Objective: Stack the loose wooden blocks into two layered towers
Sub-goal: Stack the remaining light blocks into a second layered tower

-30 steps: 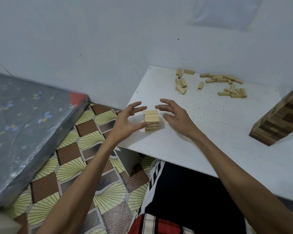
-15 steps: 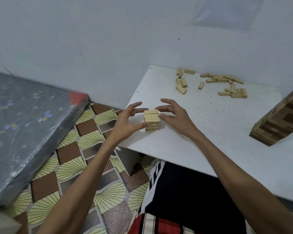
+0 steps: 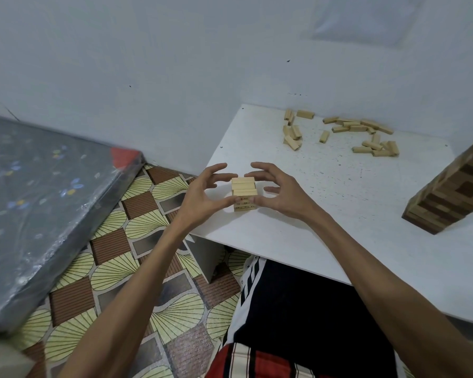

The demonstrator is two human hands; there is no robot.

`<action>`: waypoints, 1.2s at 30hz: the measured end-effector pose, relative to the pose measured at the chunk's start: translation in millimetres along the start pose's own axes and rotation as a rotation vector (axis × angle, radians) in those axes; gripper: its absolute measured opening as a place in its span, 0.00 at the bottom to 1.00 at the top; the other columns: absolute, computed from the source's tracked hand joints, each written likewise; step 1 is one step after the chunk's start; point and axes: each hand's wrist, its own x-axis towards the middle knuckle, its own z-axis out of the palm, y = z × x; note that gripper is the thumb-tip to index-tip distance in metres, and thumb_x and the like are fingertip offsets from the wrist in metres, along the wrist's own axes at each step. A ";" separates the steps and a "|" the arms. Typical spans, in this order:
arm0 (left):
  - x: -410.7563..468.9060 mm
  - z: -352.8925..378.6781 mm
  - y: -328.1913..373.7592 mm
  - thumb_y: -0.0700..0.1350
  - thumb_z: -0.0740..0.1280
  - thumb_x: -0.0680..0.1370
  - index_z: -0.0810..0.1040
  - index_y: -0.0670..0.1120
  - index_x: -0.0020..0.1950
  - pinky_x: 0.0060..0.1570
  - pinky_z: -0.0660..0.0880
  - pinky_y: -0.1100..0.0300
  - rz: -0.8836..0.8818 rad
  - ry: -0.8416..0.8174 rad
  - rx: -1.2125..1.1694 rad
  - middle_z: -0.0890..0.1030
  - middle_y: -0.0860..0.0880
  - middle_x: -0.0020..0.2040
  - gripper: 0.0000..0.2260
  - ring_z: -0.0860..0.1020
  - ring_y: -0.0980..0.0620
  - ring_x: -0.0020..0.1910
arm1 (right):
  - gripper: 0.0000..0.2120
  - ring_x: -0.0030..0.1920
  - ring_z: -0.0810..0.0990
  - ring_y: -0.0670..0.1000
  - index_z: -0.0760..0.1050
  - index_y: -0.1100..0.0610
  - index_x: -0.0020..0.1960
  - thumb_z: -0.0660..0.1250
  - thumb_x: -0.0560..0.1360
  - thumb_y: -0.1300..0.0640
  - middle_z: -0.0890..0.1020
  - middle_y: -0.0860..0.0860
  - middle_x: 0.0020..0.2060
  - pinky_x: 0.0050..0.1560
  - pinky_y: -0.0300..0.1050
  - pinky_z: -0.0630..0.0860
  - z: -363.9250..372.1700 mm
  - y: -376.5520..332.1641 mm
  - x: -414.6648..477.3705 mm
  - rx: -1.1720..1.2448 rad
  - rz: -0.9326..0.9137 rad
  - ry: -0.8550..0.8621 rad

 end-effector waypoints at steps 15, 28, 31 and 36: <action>0.1 10.1 -2.8 0.65 0.63 0.80 0.67 0.50 0.78 0.77 0.64 0.46 -0.099 -0.010 -0.267 0.74 0.55 0.74 0.31 0.70 0.58 0.74 | 0.29 0.74 0.69 0.38 0.64 0.47 0.79 0.64 0.81 0.41 0.74 0.39 0.73 0.77 0.51 0.65 14.7 4.3 -1.4 0.237 0.073 0.087; 23.1 71.3 23.8 0.76 0.47 0.75 0.56 0.58 0.83 0.81 0.52 0.47 -0.342 0.171 -0.543 0.59 0.63 0.81 0.40 0.56 0.63 0.80 | 0.33 0.77 0.62 0.39 0.63 0.50 0.81 0.42 0.84 0.34 0.66 0.43 0.79 0.67 0.29 0.59 69.8 -15.1 23.1 0.566 0.218 0.352; 22.8 73.4 24.1 0.78 0.48 0.72 0.58 0.57 0.83 0.81 0.52 0.47 -0.342 0.196 -0.557 0.60 0.62 0.81 0.43 0.56 0.62 0.80 | 0.35 0.77 0.61 0.39 0.65 0.49 0.80 0.43 0.82 0.32 0.66 0.42 0.79 0.78 0.42 0.57 73.4 -10.7 25.0 0.588 0.230 0.357; 23.7 77.8 21.5 0.82 0.48 0.70 0.60 0.60 0.81 0.81 0.50 0.46 -0.337 0.197 -0.539 0.59 0.63 0.81 0.45 0.54 0.62 0.81 | 0.38 0.76 0.68 0.44 0.67 0.44 0.78 0.45 0.77 0.25 0.69 0.40 0.76 0.78 0.56 0.63 78.2 -12.8 27.7 0.600 0.249 0.351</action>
